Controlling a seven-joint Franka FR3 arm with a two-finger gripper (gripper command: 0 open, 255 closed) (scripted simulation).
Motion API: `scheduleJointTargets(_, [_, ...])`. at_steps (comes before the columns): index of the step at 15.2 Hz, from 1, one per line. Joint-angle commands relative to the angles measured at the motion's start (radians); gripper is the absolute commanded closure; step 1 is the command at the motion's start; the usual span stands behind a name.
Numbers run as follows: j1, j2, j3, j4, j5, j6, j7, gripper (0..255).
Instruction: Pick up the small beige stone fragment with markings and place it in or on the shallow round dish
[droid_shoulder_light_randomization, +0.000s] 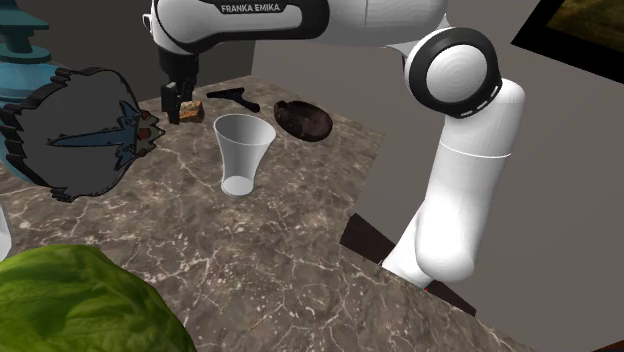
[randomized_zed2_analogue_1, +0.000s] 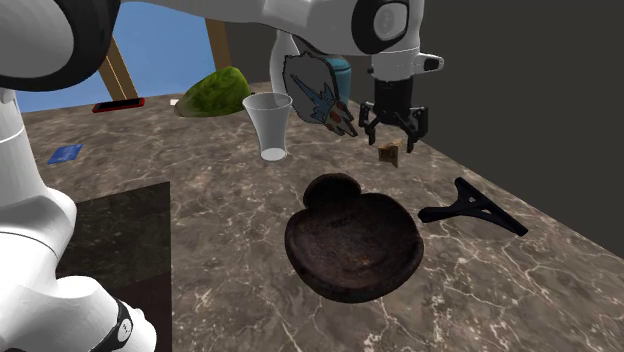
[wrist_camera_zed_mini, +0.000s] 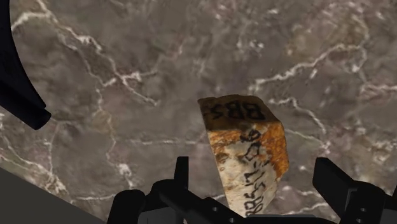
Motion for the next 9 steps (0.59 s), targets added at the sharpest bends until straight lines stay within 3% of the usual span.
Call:
scheduleJointTargets(1, [0.001, 0.0, 0.0, -0.004, 0.0, 0.004, 0.001, 0])
scheduleJointTargets(6, [0.001, 0.0, 0.0, -0.004, 0.0, 0.004, 0.001, 0])
scheduleJointTargets(7, [0.001, 0.0, 0.0, -0.004, 0.0, 0.004, 0.001, 255])
scheduleJointTargets(9, [0.001, 0.0, 0.0, -0.004, 0.0, 0.004, 0.001, 255])
